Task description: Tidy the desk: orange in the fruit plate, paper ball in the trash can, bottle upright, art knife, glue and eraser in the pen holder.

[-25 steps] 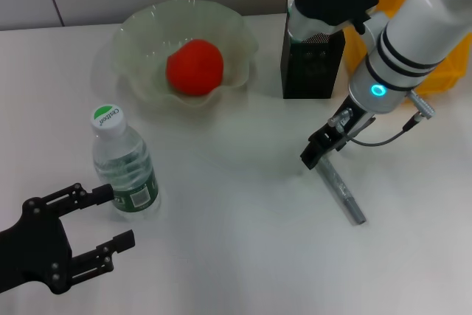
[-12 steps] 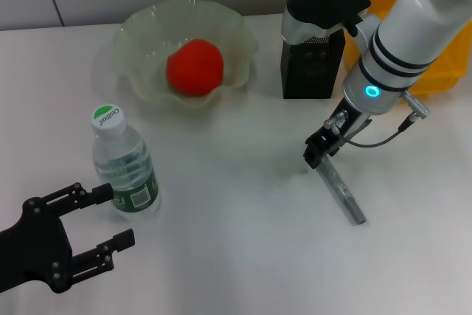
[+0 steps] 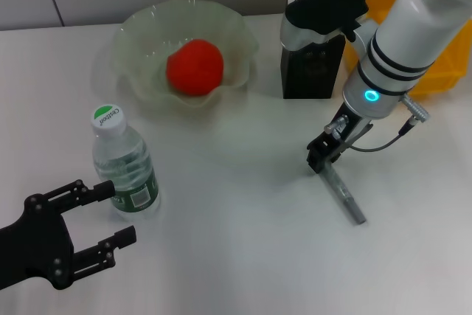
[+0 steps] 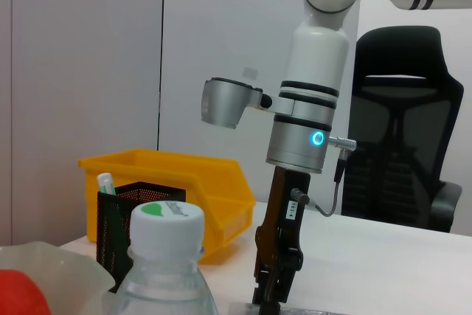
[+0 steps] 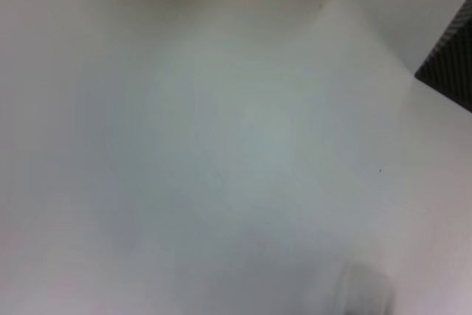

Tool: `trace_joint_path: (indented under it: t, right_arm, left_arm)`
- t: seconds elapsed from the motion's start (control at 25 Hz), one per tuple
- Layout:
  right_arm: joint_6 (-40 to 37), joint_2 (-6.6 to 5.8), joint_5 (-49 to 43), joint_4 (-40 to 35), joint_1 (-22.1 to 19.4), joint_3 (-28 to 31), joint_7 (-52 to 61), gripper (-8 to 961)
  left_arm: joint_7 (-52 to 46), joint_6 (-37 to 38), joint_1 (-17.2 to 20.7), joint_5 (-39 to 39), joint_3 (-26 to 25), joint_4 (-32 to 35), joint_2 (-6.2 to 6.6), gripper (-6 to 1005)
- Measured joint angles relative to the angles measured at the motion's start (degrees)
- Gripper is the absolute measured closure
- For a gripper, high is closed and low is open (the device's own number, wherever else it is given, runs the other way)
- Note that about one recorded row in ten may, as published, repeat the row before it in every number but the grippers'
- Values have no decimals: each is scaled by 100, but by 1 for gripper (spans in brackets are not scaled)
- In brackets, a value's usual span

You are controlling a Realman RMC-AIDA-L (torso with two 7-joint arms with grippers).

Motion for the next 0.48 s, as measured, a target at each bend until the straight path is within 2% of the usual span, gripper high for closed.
trace_joint_path:
  t: [0.48]
  right_arm:
    - [-11,-5,-2,-51,11,-44,-72,784]
  left_arm:
    - [-33,0,-13,-2,-2,1,0,302]
